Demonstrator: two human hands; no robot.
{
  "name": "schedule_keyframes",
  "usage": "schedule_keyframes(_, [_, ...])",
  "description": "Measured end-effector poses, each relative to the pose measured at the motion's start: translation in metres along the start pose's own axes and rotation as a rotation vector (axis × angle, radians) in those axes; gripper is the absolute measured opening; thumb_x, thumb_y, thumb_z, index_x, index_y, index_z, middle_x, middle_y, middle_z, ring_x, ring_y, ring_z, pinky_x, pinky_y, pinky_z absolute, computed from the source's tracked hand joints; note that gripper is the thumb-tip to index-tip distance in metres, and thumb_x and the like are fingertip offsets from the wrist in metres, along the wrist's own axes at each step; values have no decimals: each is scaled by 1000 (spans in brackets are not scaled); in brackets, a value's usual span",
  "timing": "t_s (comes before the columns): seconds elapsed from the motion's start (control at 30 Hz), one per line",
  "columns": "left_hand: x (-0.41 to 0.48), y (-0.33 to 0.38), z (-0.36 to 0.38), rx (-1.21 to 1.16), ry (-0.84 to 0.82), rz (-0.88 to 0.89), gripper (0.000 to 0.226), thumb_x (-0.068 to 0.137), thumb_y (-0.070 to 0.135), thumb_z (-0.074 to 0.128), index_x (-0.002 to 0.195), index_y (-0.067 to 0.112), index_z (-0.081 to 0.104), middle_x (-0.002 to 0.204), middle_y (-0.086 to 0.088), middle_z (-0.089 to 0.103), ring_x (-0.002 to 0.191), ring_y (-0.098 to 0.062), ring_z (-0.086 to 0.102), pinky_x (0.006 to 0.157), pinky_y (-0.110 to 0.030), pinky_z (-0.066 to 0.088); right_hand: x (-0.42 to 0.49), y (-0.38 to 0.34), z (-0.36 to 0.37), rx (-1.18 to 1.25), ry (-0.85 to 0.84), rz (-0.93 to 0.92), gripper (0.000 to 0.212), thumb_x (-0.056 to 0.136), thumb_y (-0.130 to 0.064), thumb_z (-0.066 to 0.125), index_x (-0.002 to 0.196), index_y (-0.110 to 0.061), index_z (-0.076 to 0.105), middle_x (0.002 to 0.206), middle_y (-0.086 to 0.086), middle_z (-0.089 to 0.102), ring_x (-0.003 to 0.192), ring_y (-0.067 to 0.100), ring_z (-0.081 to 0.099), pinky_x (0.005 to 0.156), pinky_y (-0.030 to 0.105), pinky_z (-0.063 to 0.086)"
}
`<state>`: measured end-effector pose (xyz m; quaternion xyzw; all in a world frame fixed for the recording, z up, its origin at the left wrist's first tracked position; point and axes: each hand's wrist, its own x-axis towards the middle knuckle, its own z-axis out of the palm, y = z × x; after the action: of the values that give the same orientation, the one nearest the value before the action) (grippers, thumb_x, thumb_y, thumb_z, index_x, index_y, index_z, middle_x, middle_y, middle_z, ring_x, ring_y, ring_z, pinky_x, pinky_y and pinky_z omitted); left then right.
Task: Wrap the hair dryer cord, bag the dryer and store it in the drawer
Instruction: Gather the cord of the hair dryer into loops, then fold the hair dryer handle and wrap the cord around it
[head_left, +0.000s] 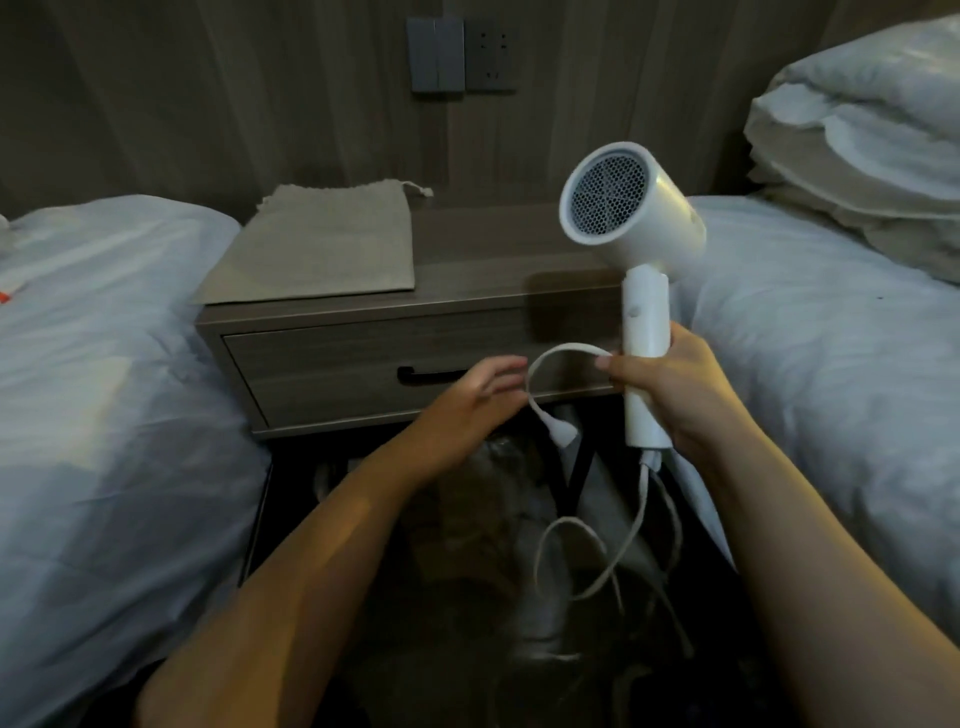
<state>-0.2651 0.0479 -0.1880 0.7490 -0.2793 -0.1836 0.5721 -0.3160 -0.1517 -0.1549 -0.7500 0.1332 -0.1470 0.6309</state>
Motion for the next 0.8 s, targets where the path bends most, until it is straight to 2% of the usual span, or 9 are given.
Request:
schedule_keyframes(0.07, [0,-5,6,32,30,54,38,93,18,53,128,28,44,130,3,54,120,-5,51,102,-26,44,-2,-3,3,25,-58,3,23,72,-7,74,82,-13,55,69,1,61,62,14,59,62,29,49])
schedule_keyframes(0.13, [0,-5,7,51,88,72,33,91,19,55,120,34,48,120,1,60,113,-7,57,98,-28,47,-3,-5,6,46,-133,3,23,73,-5,73,83,-13,55,62,-1,61,55,11,57,58,27,46])
schedule_keyframes(0.2, [0,1,8,61,135,106,19,93,16,52,106,29,56,92,3,65,88,-5,63,84,-18,48,-4,-5,7,73,-216,15,22,74,-4,72,85,-13,55,58,-1,62,51,11,56,56,26,46])
schedule_keyframes(0.27, [-1,6,5,123,150,115,16,94,14,48,95,18,64,64,2,60,60,-8,60,66,-16,48,-5,-5,8,77,-251,19,17,75,-4,71,84,-13,59,65,2,66,59,13,61,63,29,49])
schedule_keyframes(0.37, [-4,-1,-10,224,70,-86,23,95,10,47,114,12,60,60,-3,57,41,-7,54,48,-17,46,-5,-7,5,-124,-173,-80,18,74,-11,75,86,-5,64,81,5,72,72,9,65,74,24,51])
schedule_keyframes(0.47, [-7,-16,-19,59,-14,-418,43,96,12,45,138,18,36,77,-6,64,55,-10,63,55,-23,50,-2,-6,-1,-338,-71,-132,31,73,-15,77,91,-5,54,70,7,62,47,3,60,51,15,47])
schedule_keyframes(0.57, [-7,-30,-16,-72,-81,-586,41,99,32,37,137,19,36,93,-4,63,77,-21,64,71,-31,48,-1,-6,-8,-473,-120,-153,30,72,-21,78,84,-12,51,59,7,59,36,8,52,41,17,42])
schedule_keyframes(0.73, [1,-51,-19,-458,-172,-693,67,89,64,21,141,24,34,133,-7,52,97,-35,61,79,-42,47,-2,-8,-21,-756,-282,-250,26,71,-35,77,79,-22,56,71,0,58,59,12,55,55,25,42])
schedule_keyframes(0.8, [3,-51,-22,-688,-144,-678,78,83,74,19,131,20,48,131,-12,55,104,-38,57,91,-48,41,-2,-3,-19,-823,-370,-222,27,67,-37,79,82,-22,61,73,-3,60,64,10,56,60,27,43])
